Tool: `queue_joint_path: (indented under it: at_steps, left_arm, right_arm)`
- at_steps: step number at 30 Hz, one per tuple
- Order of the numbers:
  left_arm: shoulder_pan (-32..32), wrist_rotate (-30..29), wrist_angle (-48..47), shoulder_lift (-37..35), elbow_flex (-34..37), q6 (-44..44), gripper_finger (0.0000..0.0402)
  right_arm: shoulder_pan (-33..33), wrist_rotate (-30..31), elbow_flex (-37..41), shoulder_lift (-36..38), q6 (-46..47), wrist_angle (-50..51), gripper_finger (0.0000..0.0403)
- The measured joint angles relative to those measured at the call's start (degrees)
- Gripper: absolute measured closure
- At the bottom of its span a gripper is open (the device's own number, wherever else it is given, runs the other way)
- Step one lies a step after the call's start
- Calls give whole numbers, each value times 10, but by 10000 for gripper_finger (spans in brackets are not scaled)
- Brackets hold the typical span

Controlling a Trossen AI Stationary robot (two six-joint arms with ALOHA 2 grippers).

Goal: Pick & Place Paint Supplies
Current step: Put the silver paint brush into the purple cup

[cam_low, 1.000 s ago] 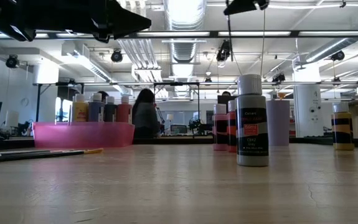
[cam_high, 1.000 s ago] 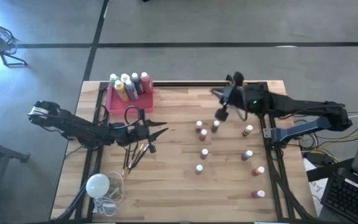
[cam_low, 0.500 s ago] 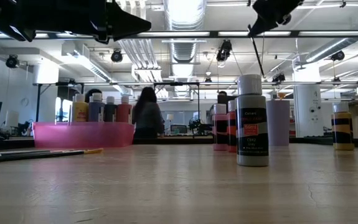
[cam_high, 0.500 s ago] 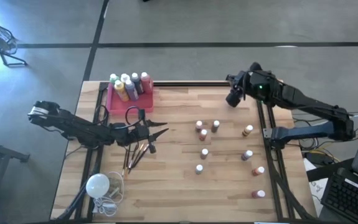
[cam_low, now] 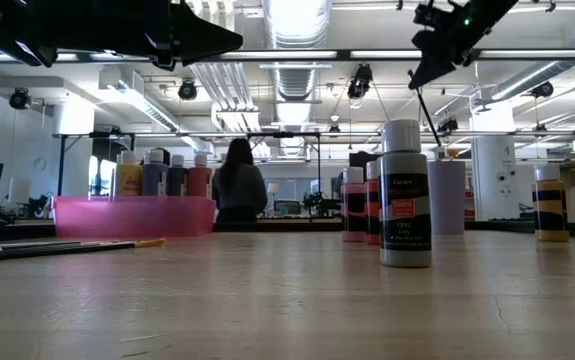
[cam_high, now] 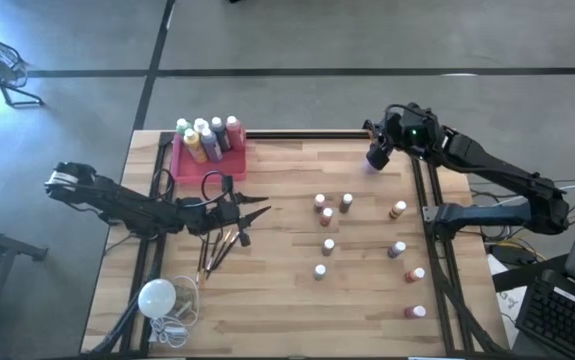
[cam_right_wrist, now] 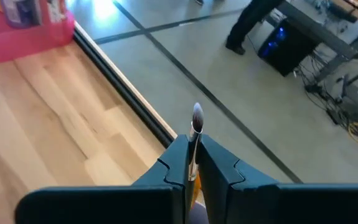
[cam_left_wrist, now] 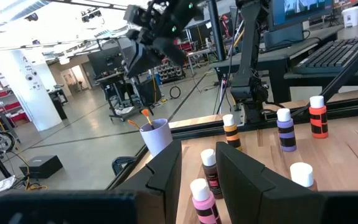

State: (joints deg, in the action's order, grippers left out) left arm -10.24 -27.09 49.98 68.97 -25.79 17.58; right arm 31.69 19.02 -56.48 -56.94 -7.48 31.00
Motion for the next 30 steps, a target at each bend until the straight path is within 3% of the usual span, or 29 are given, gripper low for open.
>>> queue_joint_path:
  at_steps: [7, 30]
  left_arm:
    - [0, 0, 0, 0, 0, 0, 296]
    - [0, 0, 0, 0, 0, 0, 296]
  right_arm:
    - [47, -76, 55, 8, 0, -61, 385]
    - [124, -132, 217, 61, 30, -214, 385]
